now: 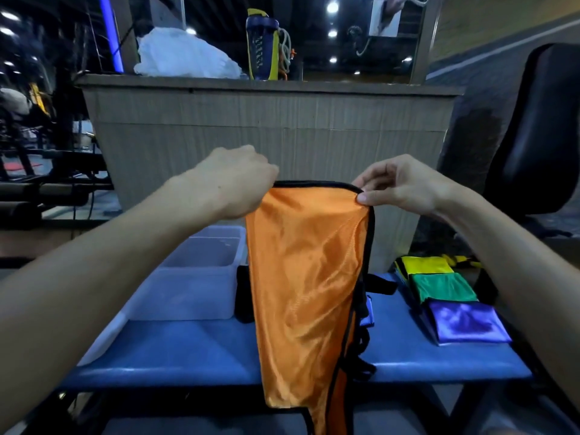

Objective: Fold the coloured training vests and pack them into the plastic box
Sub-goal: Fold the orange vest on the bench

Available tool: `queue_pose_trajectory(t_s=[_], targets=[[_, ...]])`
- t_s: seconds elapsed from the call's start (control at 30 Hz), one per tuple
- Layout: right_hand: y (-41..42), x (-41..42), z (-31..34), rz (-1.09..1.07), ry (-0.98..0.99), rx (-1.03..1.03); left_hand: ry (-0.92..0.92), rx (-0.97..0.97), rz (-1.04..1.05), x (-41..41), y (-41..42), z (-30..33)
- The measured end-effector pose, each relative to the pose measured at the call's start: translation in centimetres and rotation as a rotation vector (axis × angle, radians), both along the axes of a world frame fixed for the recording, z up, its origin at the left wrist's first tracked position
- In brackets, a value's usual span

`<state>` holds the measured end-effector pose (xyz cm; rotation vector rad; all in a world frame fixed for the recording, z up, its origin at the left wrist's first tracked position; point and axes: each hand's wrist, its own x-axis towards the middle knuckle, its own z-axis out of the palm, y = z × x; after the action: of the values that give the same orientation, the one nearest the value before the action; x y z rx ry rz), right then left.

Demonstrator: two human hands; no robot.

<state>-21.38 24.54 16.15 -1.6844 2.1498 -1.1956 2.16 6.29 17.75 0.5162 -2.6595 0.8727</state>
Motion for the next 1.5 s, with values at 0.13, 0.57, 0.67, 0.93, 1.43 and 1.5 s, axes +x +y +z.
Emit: queue_pose_trajectory(t_s=[0.13, 0.57, 0.67, 0.93, 1.43, 1.5], targets=[[0.4, -0.4, -0.9, -0.066, -0.091, -0.019, 0.185, 0.247, -0.198, 0.1, 0.7, 1.0], [4.9, -0.5, -5.8, -0.031, -0.418, -0.021, 0.295, 0.777, -0.603, -0.2, 4.2, -0.5], [6.2, -0.6, -7.2, -0.040, -0.457, -0.041, 0.186, 1.044, -0.688, -0.2, 5.3, -2.0], [11.7, -3.2, -7.1, -0.218, -0.400, -0.129, 0.110, 1.492, -0.960, -6.0, 10.8, -5.9], [-16.2, -10.5, -9.7, -0.389, 0.027, -0.216, 0.485, 0.783, -0.234, -11.7, -6.5, -11.1], [-20.7, -10.6, -14.2, -0.342, -0.015, -0.184, 0.307, 0.636, 0.032, -11.9, -9.4, -14.2]])
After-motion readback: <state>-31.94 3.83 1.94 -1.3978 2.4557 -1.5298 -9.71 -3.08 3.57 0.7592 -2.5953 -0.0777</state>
